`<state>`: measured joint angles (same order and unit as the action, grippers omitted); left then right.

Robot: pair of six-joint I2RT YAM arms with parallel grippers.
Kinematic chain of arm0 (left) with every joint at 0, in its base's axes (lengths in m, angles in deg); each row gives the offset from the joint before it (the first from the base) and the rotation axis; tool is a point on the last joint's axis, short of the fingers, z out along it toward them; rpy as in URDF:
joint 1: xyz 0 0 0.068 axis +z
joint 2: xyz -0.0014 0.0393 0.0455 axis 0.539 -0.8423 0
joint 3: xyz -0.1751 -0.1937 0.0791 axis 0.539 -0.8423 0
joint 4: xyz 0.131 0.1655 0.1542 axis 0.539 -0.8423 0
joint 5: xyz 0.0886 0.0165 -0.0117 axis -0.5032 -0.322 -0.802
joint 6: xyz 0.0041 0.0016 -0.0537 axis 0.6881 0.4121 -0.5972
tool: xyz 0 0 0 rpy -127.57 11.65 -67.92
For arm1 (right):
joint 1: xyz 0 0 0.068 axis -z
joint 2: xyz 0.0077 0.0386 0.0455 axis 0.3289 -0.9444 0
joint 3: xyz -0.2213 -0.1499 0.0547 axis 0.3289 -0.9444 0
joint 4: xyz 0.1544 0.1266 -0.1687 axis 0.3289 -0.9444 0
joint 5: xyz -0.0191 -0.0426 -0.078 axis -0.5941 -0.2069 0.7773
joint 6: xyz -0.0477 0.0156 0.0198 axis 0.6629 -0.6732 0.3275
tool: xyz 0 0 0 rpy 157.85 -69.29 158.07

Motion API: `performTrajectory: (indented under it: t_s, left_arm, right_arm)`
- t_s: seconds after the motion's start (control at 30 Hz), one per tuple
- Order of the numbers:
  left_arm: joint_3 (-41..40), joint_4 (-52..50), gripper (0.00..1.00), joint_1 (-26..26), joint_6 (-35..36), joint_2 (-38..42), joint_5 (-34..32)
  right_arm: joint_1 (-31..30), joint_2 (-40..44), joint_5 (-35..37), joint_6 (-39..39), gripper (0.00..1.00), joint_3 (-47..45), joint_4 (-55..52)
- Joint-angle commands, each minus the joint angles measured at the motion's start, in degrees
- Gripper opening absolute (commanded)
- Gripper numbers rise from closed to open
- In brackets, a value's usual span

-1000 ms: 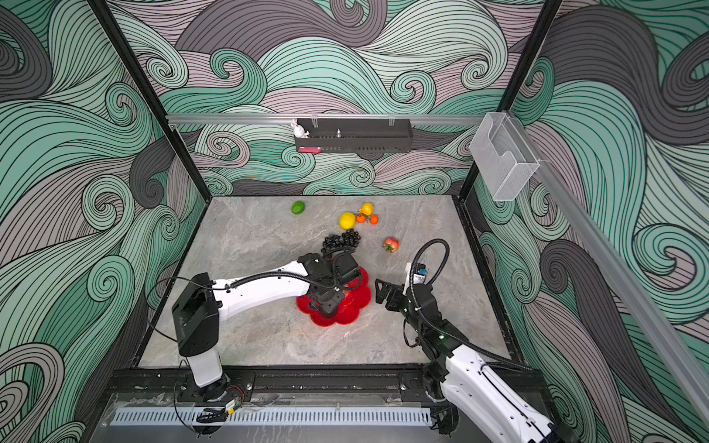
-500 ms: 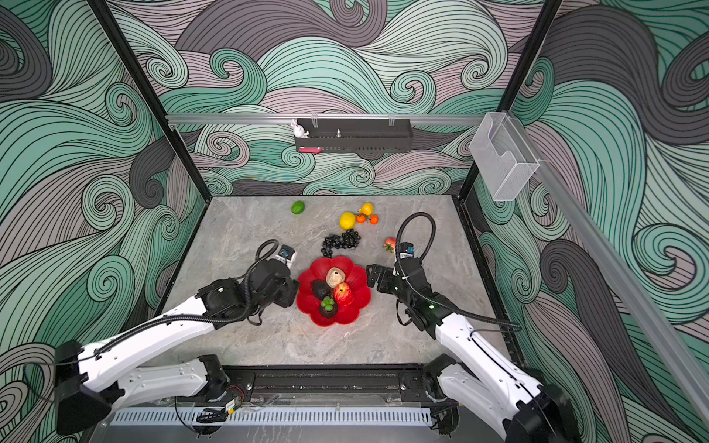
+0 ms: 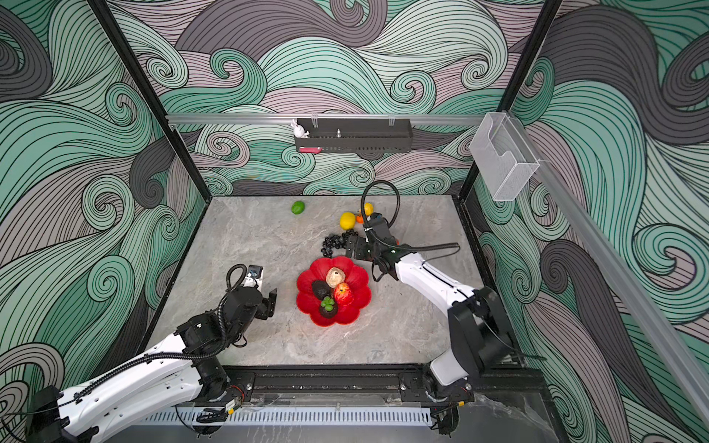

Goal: Arrange fruit in a fruit bowl
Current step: Pick up the fruit from the top-center of the table.

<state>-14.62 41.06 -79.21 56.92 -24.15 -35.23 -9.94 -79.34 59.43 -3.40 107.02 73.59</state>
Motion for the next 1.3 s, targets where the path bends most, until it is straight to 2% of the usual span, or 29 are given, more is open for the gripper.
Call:
performTrajectory:
  t_s: [0.0, 0.07, 0.17, 0.57, 0.67, 1.0, 1.27]
  left_arm:
    - [-0.10, 5.75, 0.78, 0.27, 2.84, 1.56, 0.97]
    - [0.05, 4.54, 0.79, 0.27, 2.56, 2.29, 1.06]
    - [-0.13, 3.35, 0.85, 0.27, 1.44, 3.90, 0.80]
    - [-4.48, 7.85, 0.94, 0.27, 4.46, 9.67, 1.87]
    - [-4.59, 7.86, 0.99, 0.27, 4.39, 9.93, 1.79]
    - [-4.86, 8.47, 0.99, 0.27, 4.29, 9.69, 1.25]
    - [-4.95, 8.63, 0.99, 0.27, 4.24, 9.70, 1.15]
  right_arm:
    - [0.82, -5.55, 1.75, 3.25, 0.99, 6.16, -0.97]
    - [1.36, -9.42, 1.19, 5.49, 0.96, 10.14, -1.19]
    - [1.89, -15.43, 2.71, 7.71, 0.95, 16.95, -3.49]
    - [3.57, -35.74, 4.31, 11.36, 0.90, 41.25, -12.07]
    - [3.57, -39.15, 5.30, 11.65, 0.89, 45.17, -13.74]
    - [3.66, -46.06, 4.99, 11.96, 0.85, 53.28, -15.91]
    - [3.70, -51.08, 6.55, 11.97, 0.78, 60.30, -19.32]
